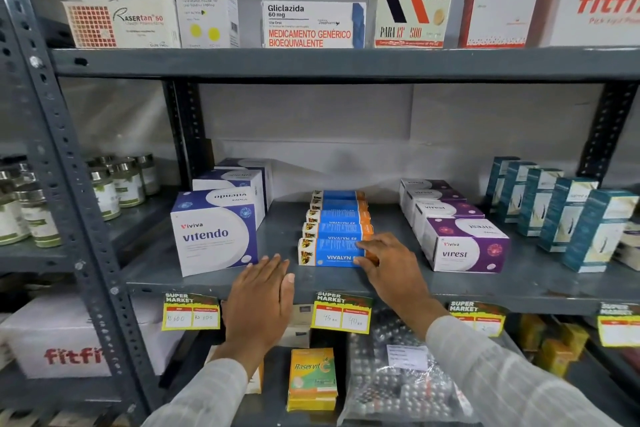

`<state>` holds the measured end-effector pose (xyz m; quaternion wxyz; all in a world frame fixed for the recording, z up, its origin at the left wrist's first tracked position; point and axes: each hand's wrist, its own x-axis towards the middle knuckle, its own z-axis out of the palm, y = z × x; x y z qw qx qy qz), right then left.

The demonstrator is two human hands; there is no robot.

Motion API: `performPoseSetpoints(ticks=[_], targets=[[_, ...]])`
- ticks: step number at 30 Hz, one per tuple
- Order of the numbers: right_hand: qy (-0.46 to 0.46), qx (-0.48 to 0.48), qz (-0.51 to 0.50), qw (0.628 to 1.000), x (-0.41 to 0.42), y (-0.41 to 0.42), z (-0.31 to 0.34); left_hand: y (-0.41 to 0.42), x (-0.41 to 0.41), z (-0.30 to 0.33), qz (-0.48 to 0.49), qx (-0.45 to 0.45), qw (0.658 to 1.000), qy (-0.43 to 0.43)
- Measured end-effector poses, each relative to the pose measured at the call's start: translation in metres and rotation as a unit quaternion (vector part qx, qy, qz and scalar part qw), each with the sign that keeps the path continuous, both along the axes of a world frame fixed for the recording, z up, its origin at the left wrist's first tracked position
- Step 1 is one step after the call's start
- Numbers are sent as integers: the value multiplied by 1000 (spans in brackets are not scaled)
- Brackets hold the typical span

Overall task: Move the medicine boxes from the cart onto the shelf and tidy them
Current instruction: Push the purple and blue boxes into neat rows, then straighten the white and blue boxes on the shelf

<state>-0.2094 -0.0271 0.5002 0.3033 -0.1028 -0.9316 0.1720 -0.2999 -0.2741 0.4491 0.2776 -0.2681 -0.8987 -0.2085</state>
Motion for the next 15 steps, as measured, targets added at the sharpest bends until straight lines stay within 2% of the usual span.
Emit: performPoseSetpoints(ticks=[6,10,12,14,15], targets=[[0,-3,5,1000,1,0,0,-1,-4,-3,1,-5,1000,5],[-4,9,-1,1000,3,-2,4,-5,-2,6,-39,1,998,-43],[3,18,-10,1000,6,-9,6,-15,2,15,-82,78,991,-78],[43,47,-19,998,7,-27,9,-35,7,26,-92,245,961,-83],[75,50,-10,996,5,-40,12,-48,8,33,-72,325,942,-44]])
